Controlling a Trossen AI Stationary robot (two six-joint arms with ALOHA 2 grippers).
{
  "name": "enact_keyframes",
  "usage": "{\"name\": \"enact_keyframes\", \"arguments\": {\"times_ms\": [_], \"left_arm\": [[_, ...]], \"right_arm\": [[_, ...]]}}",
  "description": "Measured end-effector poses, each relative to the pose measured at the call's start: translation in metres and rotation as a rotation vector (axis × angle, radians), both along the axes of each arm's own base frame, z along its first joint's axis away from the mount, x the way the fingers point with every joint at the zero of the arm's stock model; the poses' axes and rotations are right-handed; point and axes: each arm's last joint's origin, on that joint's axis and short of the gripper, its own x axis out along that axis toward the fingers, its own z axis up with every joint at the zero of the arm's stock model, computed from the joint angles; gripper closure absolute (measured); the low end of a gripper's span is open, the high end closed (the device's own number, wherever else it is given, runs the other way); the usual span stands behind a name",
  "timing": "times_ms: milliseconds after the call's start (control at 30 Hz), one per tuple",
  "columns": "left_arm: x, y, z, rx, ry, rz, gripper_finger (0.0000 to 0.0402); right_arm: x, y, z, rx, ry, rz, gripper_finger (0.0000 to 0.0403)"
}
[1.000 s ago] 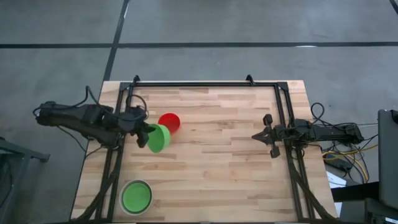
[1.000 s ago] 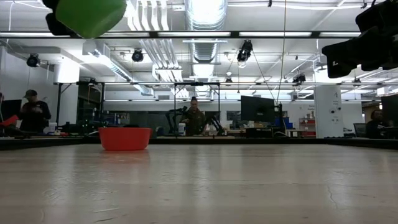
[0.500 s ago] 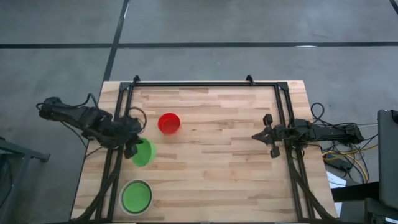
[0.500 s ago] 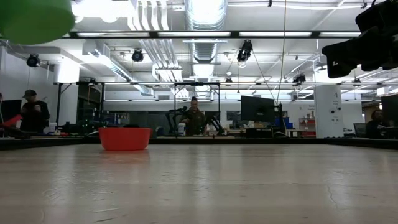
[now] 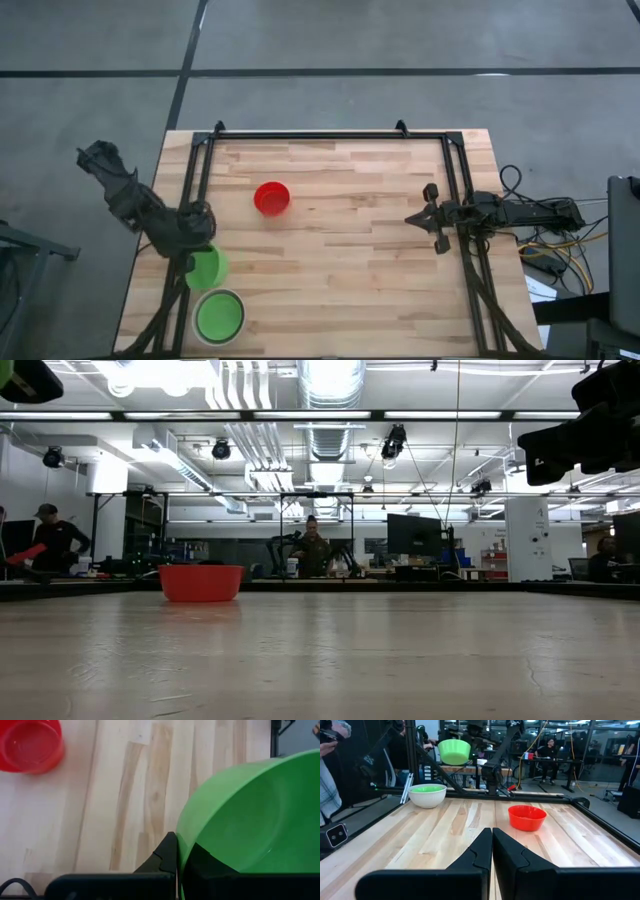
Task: Nest bowls inside each other
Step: Stack the green bowl on top of the green bowl
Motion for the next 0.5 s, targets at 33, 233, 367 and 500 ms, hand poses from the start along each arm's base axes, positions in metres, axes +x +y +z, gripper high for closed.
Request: {"name": "enact_keyframes", "arguments": {"times_ms": [33, 233, 367, 500], "left_arm": [[0.000, -0.002, -0.001, 0.002, 0.004, -0.004, 0.0397], [0.003, -0.014, -0.004, 0.011, 0.020, -0.023, 0.0397], [0.007, -0.019, -0.011, 0.029, 0.036, -0.036, 0.0397], [0.009, -0.023, -0.023, 0.020, 0.072, -0.025, 0.0397]], "right_arm": [[0.000, 0.000, 0.000, 0.000, 0.000, 0.000, 0.0394], [0.000, 0.000, 0.000, 0.000, 0.000, 0.000, 0.0394], [0.000, 0.000, 0.000, 0.000, 0.000, 0.000, 0.0394], [0.000, 0.000, 0.000, 0.000, 0.000, 0.000, 0.0394]]}}
